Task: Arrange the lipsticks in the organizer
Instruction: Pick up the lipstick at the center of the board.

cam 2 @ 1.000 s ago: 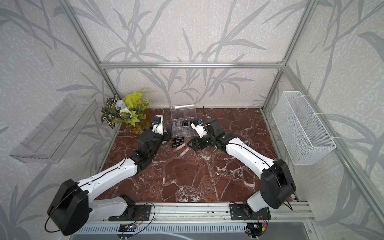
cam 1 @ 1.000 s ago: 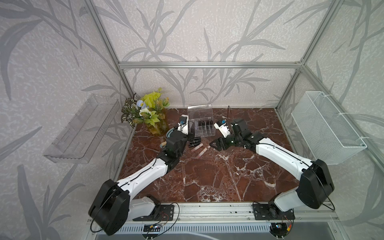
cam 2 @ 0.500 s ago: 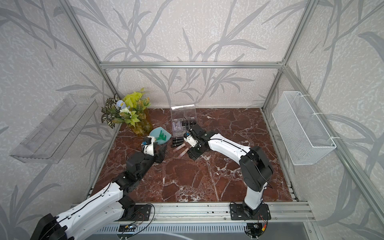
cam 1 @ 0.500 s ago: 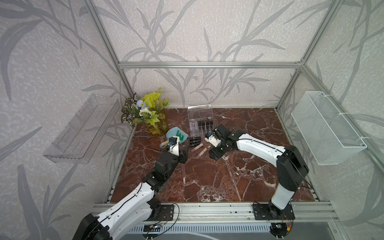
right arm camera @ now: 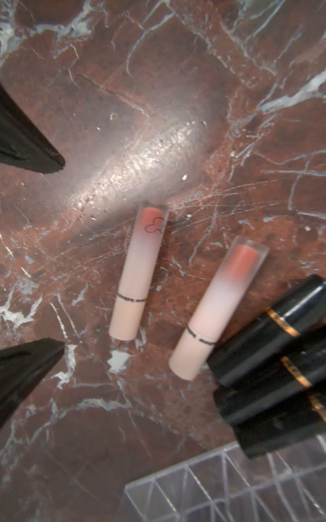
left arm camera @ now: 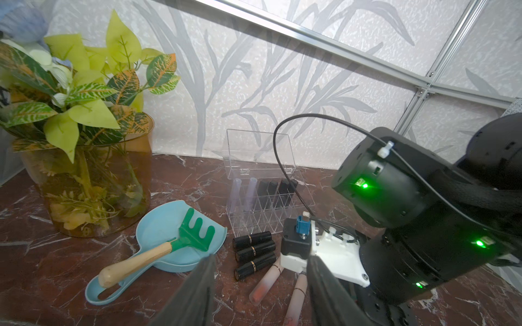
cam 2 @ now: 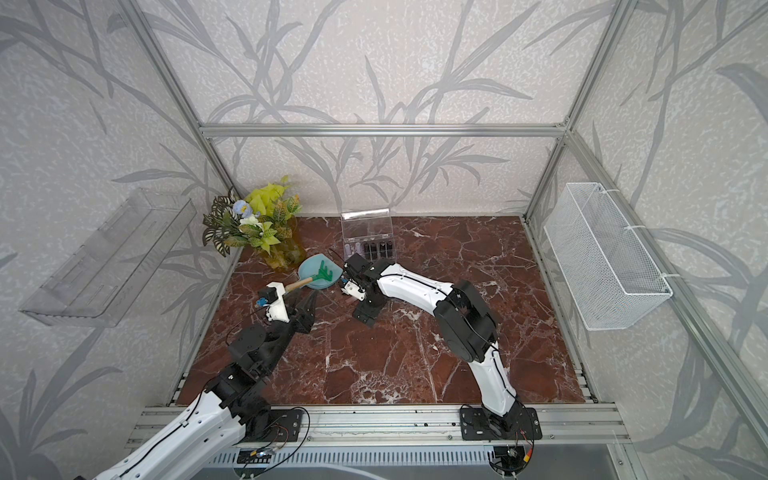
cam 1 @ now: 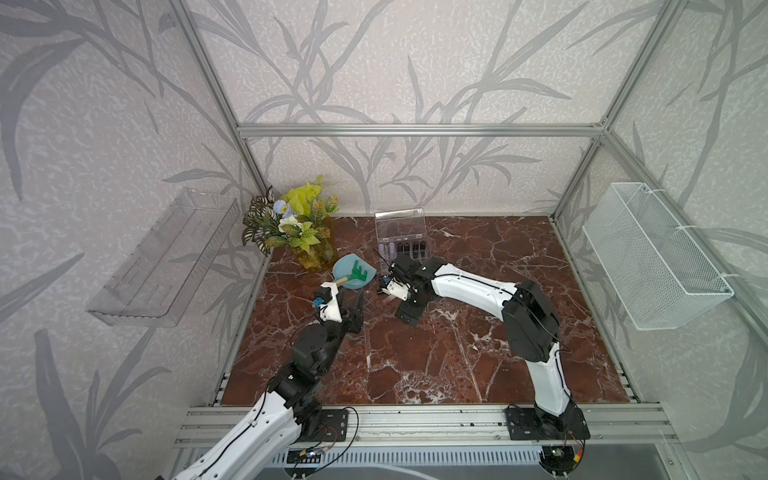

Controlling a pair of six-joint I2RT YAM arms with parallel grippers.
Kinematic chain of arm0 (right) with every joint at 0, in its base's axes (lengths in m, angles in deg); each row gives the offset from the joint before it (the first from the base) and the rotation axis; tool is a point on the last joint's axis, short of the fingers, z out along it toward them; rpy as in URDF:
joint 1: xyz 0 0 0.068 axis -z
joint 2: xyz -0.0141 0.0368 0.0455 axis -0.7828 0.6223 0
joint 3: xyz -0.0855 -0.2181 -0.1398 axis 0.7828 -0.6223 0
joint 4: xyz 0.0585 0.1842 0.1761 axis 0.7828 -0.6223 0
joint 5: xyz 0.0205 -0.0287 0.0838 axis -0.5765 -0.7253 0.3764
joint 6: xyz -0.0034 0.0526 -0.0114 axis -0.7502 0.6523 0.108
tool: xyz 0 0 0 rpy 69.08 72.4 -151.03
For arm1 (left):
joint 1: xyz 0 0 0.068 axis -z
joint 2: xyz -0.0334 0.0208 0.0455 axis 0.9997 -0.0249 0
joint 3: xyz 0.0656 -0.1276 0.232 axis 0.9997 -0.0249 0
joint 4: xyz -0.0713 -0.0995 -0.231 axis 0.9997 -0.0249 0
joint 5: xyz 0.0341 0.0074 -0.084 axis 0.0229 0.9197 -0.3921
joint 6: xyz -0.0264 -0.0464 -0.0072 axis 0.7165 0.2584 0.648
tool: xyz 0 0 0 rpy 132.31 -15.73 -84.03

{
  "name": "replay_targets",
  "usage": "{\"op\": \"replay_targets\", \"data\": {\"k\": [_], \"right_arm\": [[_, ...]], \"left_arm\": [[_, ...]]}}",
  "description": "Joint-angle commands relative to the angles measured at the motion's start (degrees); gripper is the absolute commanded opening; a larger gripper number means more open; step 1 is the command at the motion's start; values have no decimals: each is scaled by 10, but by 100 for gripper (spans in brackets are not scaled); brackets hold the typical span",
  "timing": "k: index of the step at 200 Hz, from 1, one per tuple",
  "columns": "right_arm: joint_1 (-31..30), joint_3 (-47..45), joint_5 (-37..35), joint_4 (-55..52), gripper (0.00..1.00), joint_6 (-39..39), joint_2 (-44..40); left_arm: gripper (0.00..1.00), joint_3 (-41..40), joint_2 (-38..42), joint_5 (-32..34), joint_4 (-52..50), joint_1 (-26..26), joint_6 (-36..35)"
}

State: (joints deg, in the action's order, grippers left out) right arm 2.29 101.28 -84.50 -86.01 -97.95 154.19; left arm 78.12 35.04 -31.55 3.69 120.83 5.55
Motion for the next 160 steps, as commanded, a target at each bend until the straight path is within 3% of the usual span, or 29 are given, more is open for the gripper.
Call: {"op": "replay_targets", "data": {"k": [1, 63, 160], "right_arm": [[-10, 37, -11, -44, 98, -25, 25], [-2, 60, 49, -26, 100, -34, 54], [24, 83, 108, -22, 96, -33, 84]], "left_arm": [[53, -10, 37, 25, -5, 0, 5], [49, -33, 119, 54, -16, -1, 6], [46, -36, 134, 65, -20, -1, 6]]}}
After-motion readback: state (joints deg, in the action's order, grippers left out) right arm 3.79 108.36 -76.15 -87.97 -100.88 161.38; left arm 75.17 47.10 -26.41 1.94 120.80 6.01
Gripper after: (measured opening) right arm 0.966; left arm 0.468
